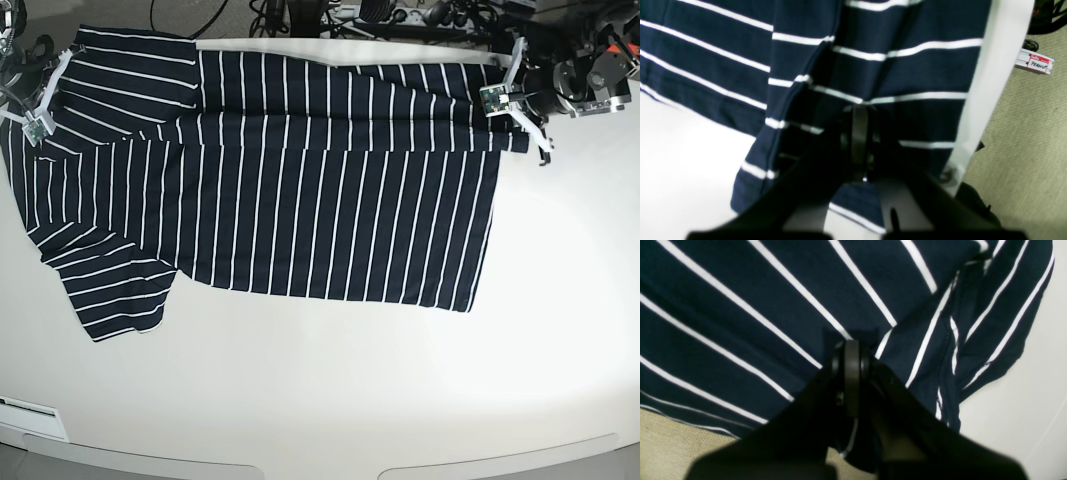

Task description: Fold the T-shirt properly

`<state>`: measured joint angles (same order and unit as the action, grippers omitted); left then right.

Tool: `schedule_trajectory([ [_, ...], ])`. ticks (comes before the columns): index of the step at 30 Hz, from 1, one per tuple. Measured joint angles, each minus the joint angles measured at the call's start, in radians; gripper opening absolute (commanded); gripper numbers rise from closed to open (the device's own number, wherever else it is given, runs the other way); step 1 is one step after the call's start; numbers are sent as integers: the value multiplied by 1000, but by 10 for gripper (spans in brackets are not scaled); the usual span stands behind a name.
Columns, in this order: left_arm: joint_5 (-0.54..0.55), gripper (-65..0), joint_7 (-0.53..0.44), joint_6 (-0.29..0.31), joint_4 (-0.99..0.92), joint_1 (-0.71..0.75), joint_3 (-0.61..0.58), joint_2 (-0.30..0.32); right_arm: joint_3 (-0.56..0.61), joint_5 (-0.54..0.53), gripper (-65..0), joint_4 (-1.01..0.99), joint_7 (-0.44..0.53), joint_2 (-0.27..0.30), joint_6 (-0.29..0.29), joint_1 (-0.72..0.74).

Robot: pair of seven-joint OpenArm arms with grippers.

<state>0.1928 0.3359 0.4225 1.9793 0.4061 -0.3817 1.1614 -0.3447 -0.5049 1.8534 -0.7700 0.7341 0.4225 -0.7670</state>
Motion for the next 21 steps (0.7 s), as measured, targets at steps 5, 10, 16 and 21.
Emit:
schedule_trajectory([
  [5,-108,-650,13,-79,3,-2,-3,16,0,0,-650,0,-2,0,1,24],
  [10,-139,-650,27,-210,23,-2,5,16,-2,12,-650,38,-35,-1,-15,35],
  [16,-156,-650,65,-222,88,-2,6,16,-3,74,-650,114,-61,-1,-43,35],
  [21,-213,-650,65,-338,135,-2,6,16,-4,87,-556,161,33,0,-98,35],
])
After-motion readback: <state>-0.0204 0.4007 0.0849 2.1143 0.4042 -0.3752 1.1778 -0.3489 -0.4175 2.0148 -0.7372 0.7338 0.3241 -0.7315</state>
